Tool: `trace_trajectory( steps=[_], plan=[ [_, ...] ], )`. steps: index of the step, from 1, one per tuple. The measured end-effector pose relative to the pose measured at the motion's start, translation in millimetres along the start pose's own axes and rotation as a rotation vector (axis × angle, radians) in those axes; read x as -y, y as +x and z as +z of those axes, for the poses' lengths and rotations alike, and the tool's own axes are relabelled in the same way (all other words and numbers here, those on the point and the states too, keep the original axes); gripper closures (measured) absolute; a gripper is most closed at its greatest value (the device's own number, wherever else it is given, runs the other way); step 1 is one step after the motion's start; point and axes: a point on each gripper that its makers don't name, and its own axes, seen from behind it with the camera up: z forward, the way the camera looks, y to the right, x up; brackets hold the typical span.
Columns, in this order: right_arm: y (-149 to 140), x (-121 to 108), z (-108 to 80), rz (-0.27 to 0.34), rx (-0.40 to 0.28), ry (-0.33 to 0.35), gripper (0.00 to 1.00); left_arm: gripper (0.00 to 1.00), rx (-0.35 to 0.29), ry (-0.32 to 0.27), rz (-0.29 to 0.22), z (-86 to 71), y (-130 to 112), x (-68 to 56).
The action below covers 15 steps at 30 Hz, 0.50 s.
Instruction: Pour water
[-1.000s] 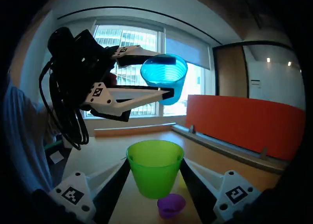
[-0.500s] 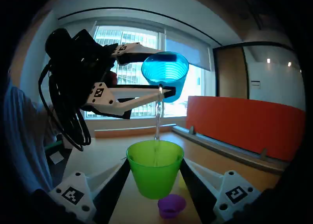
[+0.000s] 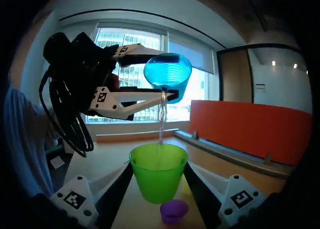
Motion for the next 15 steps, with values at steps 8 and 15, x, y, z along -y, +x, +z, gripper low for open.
trace_trajectory(
  steps=[8,15],
  plan=[
    [1.6,-1.9,-1.4,0.000,-0.005,-0.004,0.11,0.13,0.002,0.008,0.037,2.1,1.9,1.2],
    [2.5,-3.2,-1.1,-0.004,-0.008,-0.005,0.11,0.12,0.001,0.018,0.068,3.6,5.0,3.1]
  ],
)
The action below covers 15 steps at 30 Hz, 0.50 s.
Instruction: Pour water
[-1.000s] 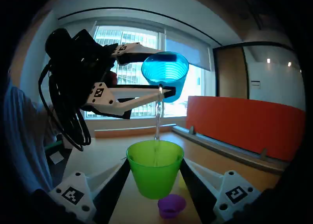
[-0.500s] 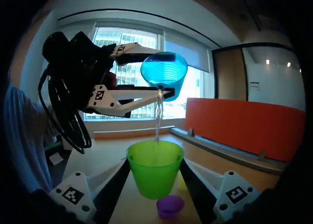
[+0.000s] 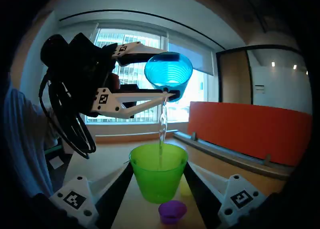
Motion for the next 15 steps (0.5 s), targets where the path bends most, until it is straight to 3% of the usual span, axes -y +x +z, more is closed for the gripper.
trace_trajectory(
  steps=[15],
  plan=[
    [4.0,-2.0,-0.5,-0.006,-0.010,-0.001,0.11,0.12,-0.001,0.012,0.057,-0.2,3.6,4.0]
  ],
)
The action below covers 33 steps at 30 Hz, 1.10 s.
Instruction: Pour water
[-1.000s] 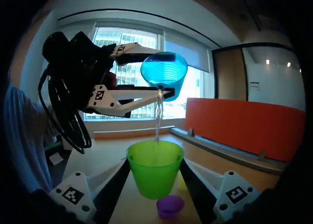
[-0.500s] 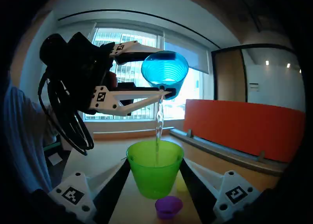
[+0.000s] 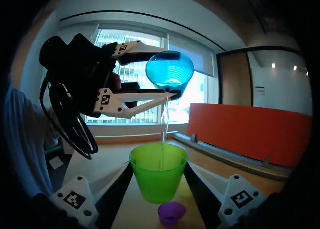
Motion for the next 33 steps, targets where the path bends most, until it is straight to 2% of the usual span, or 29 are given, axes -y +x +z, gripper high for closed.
trace_trajectory(
  steps=[22,33],
  plan=[
    [2.8,-1.5,-1.4,-0.004,-0.008,-0.004,0.11,0.12,-0.003,0.026,0.099,-2.1,7.0,17.5],
    [3.7,-2.4,-1.5,-0.007,-0.010,-0.005,0.11,0.12,-0.005,0.036,0.150,-2.5,10.1,15.3]
  ],
)
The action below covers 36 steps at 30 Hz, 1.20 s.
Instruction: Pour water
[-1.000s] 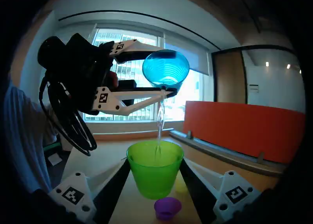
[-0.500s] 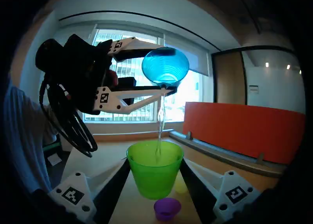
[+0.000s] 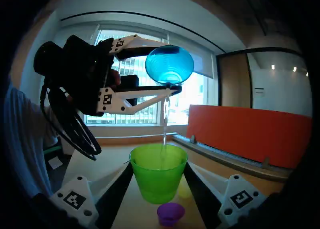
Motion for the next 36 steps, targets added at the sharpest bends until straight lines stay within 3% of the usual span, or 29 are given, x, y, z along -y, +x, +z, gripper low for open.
trace_trajectory(
  steps=[24,36],
  plan=[
    [2.7,-2.2,-1.1,0.000,-0.008,-0.008,0.11,0.13,-0.006,0.015,0.104,2.1,6.1,6.1],
    [5.0,-5.7,-4.6,0.001,-0.014,-0.016,0.11,0.12,-0.009,0.027,0.186,3.7,12.6,6.7]
  ],
)
